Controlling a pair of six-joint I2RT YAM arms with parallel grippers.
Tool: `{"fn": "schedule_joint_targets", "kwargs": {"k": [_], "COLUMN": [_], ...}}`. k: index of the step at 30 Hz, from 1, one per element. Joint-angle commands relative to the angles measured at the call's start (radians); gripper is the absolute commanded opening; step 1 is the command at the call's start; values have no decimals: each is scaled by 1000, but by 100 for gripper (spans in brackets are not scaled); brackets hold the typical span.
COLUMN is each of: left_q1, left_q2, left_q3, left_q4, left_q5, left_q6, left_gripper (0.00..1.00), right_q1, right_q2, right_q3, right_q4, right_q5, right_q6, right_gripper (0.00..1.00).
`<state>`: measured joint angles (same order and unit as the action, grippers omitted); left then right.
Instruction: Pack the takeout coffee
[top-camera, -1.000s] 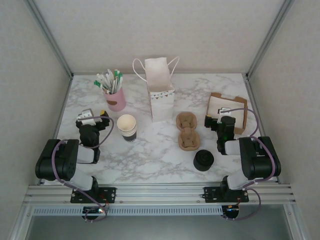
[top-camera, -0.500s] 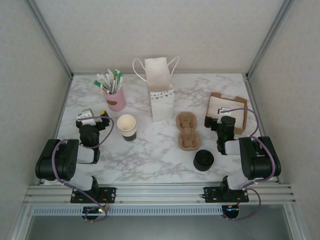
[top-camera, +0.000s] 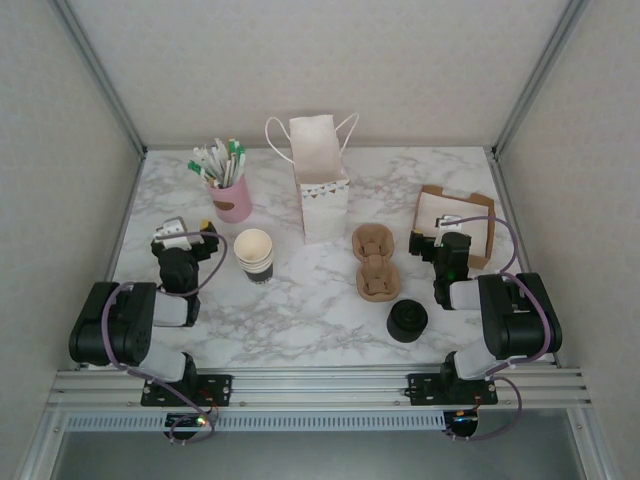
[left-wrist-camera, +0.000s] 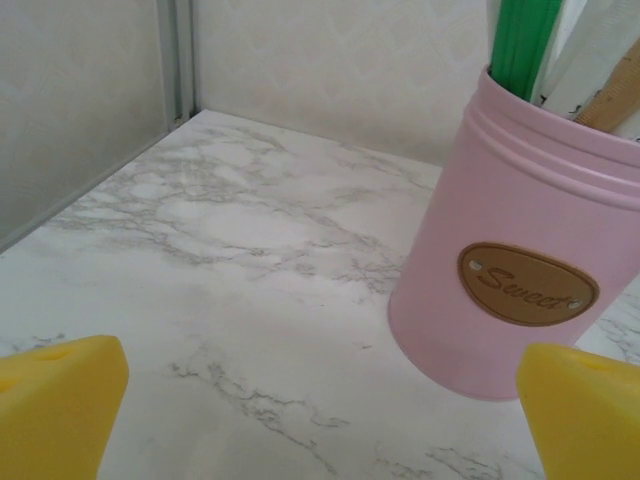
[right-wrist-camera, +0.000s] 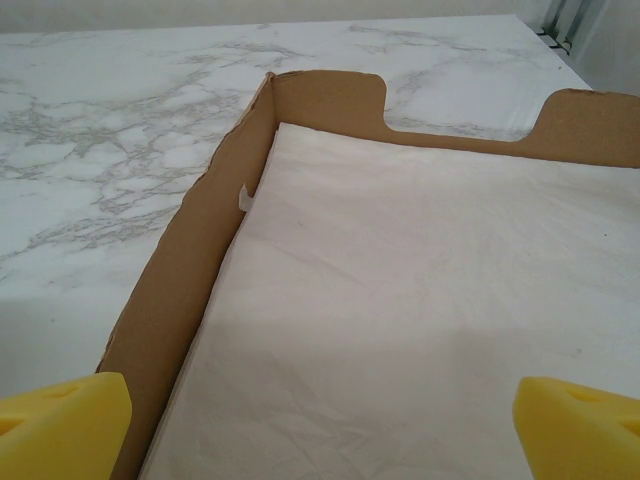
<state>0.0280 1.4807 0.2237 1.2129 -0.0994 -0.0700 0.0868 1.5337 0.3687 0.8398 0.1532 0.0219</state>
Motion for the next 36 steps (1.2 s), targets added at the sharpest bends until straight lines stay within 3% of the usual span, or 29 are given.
{"fn": "schedule_joint_targets", "kwargs": {"k": [1, 5, 9, 16, 22, 29, 36], "left_q1": [-14, -21, -22, -43, -55, -60, -58], "left_q2": [-78, -169, -272, -457, -657, -952, -1107], "left_q3": [-9, -7, 110, 214, 306, 395, 469], "left_q4": [-13, -92, -410, -688, -936, -1282, -1508], "left_q5": [-73, -139, -194, -123, -4, 18, 146], "left_q6": [16, -12, -92, -206, -357, -473, -478], "left_gripper": [100, 100, 99, 100, 100, 100, 99], "right_q1": [6, 13, 16, 17, 17, 16, 13], "right_q2": [-34, -127, -259, -598, -793, -817, -749], "right_q3": [22, 23, 29, 151, 325, 509, 620], "right_q4": [-39, -127, -261, -687, -1101, -1456, -1548], "right_q5": [-21, 7, 23, 17, -66, -101, -292], "right_q6": [-17, -8, 20, 142, 292, 406, 463], "right_gripper": [99, 99, 99, 99, 99, 99, 99]}}
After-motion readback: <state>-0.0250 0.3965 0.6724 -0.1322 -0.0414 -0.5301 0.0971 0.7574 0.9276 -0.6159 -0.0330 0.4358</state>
